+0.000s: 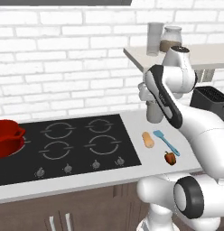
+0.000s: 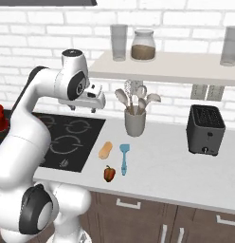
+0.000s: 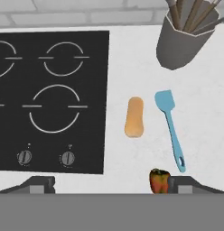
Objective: Put the bell pepper and squash in the pot. Retrieve the spatula and lightly stir the vegetables in the pot.
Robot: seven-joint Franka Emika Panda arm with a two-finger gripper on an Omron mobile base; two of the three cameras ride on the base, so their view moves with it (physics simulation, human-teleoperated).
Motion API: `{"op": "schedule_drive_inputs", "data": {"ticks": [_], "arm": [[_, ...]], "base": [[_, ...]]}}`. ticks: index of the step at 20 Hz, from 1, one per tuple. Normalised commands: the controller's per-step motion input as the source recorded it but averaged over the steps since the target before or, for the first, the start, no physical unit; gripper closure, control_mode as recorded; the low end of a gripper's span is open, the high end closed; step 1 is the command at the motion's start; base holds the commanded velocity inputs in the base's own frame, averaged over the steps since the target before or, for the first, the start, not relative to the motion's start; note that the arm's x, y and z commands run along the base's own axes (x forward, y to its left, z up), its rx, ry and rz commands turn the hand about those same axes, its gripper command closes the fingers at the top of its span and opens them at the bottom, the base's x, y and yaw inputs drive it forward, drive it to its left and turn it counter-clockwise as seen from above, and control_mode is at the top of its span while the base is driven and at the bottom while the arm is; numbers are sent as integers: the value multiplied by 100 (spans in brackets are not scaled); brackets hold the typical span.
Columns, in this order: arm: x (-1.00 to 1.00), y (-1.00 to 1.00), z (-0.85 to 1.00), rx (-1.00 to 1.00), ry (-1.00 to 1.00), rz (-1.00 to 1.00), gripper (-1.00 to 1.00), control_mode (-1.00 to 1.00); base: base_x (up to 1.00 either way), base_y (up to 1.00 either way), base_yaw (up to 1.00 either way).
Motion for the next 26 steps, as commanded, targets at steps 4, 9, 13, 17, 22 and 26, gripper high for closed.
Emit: {"op": "schedule_drive_inputs", "data": {"ticks": [4, 9, 13, 17, 22, 26], "arm": [[6, 0, -41, 0, 0, 0, -100, -100], [1, -2, -84, 0, -2, -1, -100, -100], [0, -4, -83, -2, 0, -7, -100, -100], [8, -4, -79, -2, 3, -9, -100, -100], [52, -14, -80, -2, 13, -13, -100, -100], [45, -21, -75, 0, 7, -12, -100, -100]], "base": [[0, 0, 0], [0, 0, 0], [0, 0, 0], [0, 0, 0], [0, 0, 0], [0, 0, 0]]}}
